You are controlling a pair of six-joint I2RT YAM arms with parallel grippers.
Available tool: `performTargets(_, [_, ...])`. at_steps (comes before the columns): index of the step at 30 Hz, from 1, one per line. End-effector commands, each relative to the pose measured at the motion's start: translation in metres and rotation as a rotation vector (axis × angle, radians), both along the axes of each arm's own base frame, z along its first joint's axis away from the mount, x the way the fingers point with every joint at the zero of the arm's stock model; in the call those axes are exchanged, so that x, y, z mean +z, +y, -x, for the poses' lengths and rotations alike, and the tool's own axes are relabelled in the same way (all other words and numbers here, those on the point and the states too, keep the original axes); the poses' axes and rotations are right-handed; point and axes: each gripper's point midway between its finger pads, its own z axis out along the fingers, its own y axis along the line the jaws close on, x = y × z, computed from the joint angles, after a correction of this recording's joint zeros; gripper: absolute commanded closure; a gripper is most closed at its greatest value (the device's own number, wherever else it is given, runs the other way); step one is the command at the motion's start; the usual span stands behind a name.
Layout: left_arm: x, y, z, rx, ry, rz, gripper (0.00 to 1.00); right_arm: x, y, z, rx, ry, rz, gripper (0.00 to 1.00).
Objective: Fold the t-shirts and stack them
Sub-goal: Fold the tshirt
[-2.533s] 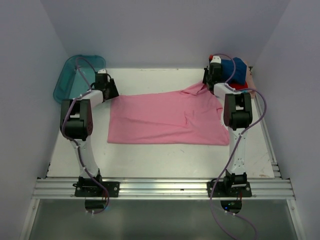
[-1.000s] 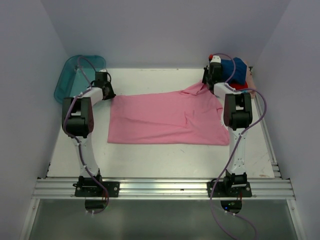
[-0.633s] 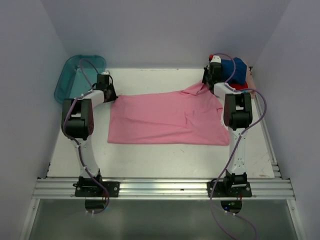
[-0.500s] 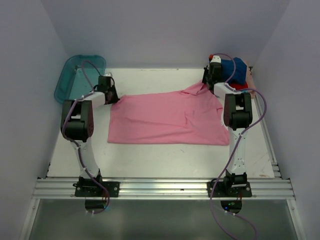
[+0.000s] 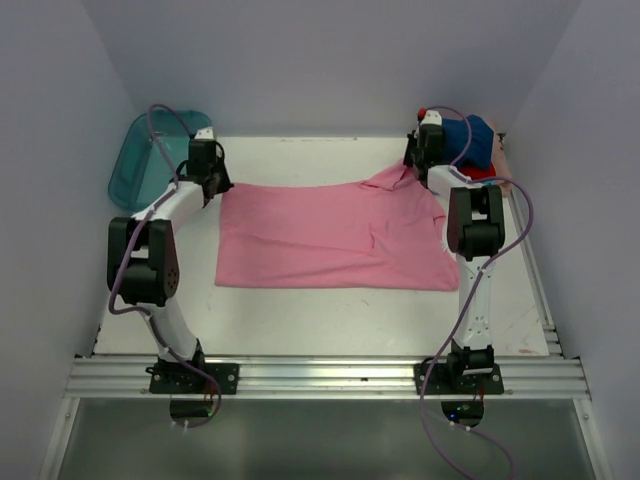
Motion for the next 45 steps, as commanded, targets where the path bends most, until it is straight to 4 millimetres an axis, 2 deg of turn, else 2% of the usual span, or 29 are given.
performTargets(1, [0.038,0.014,-0.001,0.064,-0.094,-0.039,1.0,0.066,0.005,-0.012,0.01,-0.15,-0.022,1.0])
performTargets(7, [0.049,0.02,0.013,0.107,-0.094,-0.04,1.0,0.097,0.002,0.003,-0.001,-0.192,-0.033,1.0])
performTargets(8, [0.051,0.021,0.016,0.114,-0.095,-0.042,1.0,0.091,0.001,0.009,-0.007,-0.175,-0.032,1.0])
performTargets(9, [0.051,0.021,0.019,0.116,-0.091,-0.038,1.0,0.107,-0.001,0.014,-0.019,-0.2,-0.04,1.0])
performTargets(10, [0.055,0.021,0.021,0.117,-0.098,-0.036,1.0,0.101,-0.001,0.021,-0.022,-0.182,-0.042,1.0])
performTargets(11, [0.052,0.021,0.024,0.116,-0.093,-0.034,1.0,0.106,-0.004,0.026,-0.033,-0.187,-0.044,1.0])
performTargets(12, [0.052,0.021,0.026,0.121,-0.093,-0.029,1.0,0.124,-0.003,0.032,-0.037,-0.216,-0.054,1.0])
performTargets(13, [0.054,0.02,0.028,0.12,-0.098,-0.025,1.0,0.117,-0.004,0.042,-0.038,-0.197,-0.058,1.0])
performTargets(15, [0.056,0.02,0.033,0.124,-0.1,-0.017,1.0,0.127,-0.004,0.057,-0.042,-0.204,-0.07,1.0])
performTargets(20, [0.057,0.015,0.041,0.108,-0.101,0.007,1.0,0.136,-0.002,0.089,-0.037,-0.183,-0.069,1.0])
performTargets(22, [0.061,0.013,0.045,0.106,-0.104,0.02,1.0,0.128,-0.004,0.104,-0.045,-0.153,-0.066,1.0])
performTargets(23, [0.06,0.012,0.048,0.101,-0.102,0.028,1.0,0.14,-0.005,0.112,-0.051,-0.17,-0.067,1.0])
performTargets(26, [0.063,0.008,0.056,0.087,-0.101,0.048,1.0,0.142,-0.003,0.133,-0.065,-0.136,-0.084,1.0])
performTargets(28, [0.065,0.007,0.061,0.084,-0.098,0.058,1.0,0.132,-0.002,0.148,-0.078,-0.073,-0.087,1.0])
performTargets(29, [0.062,0.006,0.065,0.079,-0.088,0.059,1.0,0.141,0.001,0.154,-0.073,-0.077,-0.087,1.0])
performTargets(31, [0.061,0.006,0.072,0.078,-0.077,0.061,1.0,0.13,0.0,0.17,-0.092,-0.022,-0.072,1.0])
performTargets(32, [0.06,0.004,0.075,0.075,-0.071,0.071,1.0,0.137,0.0,0.178,-0.1,-0.023,-0.076,1.0])
performTargets(36, [0.055,0.001,0.086,0.067,-0.054,0.092,1.0,0.129,-0.004,0.207,-0.13,0.067,-0.078,1.0])
performTargets(41, [0.043,-0.003,0.101,0.053,-0.016,0.108,1.0,0.127,-0.012,0.234,-0.171,0.121,-0.064,1.0])
performTargets(45, [0.038,-0.004,0.111,0.055,-0.008,0.117,1.0,0.117,-0.016,0.255,-0.187,0.182,-0.045,1.0])
